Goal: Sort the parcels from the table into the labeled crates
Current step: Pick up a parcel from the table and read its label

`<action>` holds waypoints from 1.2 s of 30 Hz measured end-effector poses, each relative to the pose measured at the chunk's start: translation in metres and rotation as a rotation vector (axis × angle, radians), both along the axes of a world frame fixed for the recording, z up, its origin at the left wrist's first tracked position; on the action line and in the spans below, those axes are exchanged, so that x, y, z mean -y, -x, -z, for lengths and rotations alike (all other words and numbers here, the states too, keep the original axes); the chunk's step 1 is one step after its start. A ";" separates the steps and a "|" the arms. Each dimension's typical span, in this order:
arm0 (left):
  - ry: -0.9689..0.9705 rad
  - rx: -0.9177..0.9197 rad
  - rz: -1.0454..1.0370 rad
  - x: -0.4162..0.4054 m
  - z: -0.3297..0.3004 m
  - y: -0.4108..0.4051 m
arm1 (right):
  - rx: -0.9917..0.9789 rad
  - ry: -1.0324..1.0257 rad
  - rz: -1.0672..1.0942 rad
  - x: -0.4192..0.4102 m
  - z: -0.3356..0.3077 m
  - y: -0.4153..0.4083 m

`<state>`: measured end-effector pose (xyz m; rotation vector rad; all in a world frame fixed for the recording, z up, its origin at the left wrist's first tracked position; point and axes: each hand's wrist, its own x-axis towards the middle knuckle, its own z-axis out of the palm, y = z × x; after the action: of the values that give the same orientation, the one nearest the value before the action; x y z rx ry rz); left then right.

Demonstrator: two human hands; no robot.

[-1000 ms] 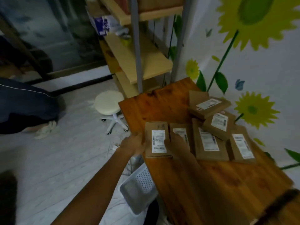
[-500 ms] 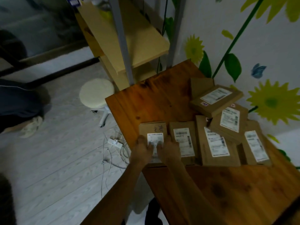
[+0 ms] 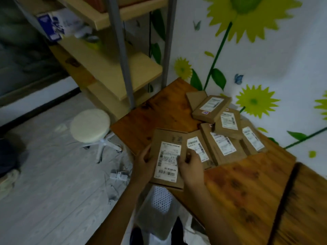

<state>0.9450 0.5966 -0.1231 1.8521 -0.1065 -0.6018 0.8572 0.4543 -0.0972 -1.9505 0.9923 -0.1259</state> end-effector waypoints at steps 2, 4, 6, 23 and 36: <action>0.040 0.040 0.077 -0.019 -0.014 -0.004 | 0.106 -0.060 0.053 -0.020 -0.029 0.015; 0.071 0.047 0.180 -0.034 -0.035 -0.007 | 0.165 -0.116 0.117 -0.034 -0.051 0.034; 0.101 0.030 0.312 -0.043 -0.058 -0.011 | 0.214 -0.063 0.194 -0.035 -0.071 0.057; 0.005 0.335 1.113 0.070 -0.236 0.129 | 0.348 -0.336 0.261 -0.013 -0.184 0.297; 0.347 -0.090 0.604 0.043 -0.195 0.318 | 0.767 -0.430 0.812 -0.072 -0.145 0.400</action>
<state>0.6267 0.5536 0.0717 1.4410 -0.6850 -1.0088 0.4571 0.5267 0.0478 -0.8787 1.0858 -0.9517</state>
